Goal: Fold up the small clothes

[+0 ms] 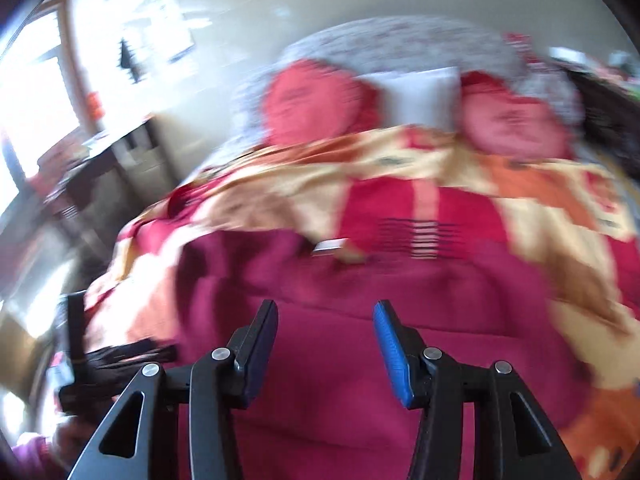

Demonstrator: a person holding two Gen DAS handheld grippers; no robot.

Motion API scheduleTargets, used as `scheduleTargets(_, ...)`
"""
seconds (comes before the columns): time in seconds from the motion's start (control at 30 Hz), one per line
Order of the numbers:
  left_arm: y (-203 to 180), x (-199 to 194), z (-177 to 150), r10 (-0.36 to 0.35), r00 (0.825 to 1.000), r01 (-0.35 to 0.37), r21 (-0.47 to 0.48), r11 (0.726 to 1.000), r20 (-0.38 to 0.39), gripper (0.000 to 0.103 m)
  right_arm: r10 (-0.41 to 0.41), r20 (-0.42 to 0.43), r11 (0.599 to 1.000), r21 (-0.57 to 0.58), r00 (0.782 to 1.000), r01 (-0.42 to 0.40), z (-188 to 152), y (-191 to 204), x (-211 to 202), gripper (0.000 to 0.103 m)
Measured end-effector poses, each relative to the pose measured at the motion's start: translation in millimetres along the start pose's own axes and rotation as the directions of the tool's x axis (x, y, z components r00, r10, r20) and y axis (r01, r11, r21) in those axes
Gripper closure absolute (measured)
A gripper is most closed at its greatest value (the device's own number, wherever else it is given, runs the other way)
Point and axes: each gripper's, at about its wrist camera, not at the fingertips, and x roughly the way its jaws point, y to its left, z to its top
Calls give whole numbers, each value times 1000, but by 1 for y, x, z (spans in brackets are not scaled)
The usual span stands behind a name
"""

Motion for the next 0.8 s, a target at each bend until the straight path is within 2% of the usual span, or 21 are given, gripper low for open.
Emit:
scheduleTargets(0.1, 4, 0, -1, -19, 1000, 19, -15, 1000, 0, 43, 112, -42, 991, -73, 993, -115, 7, 37, 31, 55)
scheduleTargets(0.2, 8, 0, -4, -39, 999, 39, -30, 999, 6, 42, 145, -94, 962, -221, 985, -163, 12, 81, 64, 57)
scheduleTargets(0.27, 9, -1, -5, -48, 999, 48, -34, 998, 10, 42, 160, -122, 941, -280, 980, -188, 17, 101, 82, 59)
scheduleTargets(0.47, 9, 0, -5, -54, 999, 54, -36, 998, 9, 41, 130, -193, 912, -362, 973, -194, 26, 122, 136, 63)
scheduleTargets(0.67, 10, 1, -5, -61, 998, 62, -38, 997, 15, 41, 98, -296, 895, -391, 950, -214, 23, 122, 175, 63)
scheduleTargets(0.7, 10, 1, -5, -62, 998, 62, -37, 997, 16, 41, 99, -294, 892, -397, 951, -216, 21, 121, 177, 70)
scheduleTargets(0.73, 10, 1, -5, -62, 998, 63, -36, 997, 16, 41, 92, -286, 889, -408, 954, -208, 20, 122, 177, 82)
scheduleTargets(0.8, 10, 1, -4, -63, 998, 64, -37, 997, 19, 41, 77, -264, 893, -411, 962, -184, 22, 121, 175, 93)
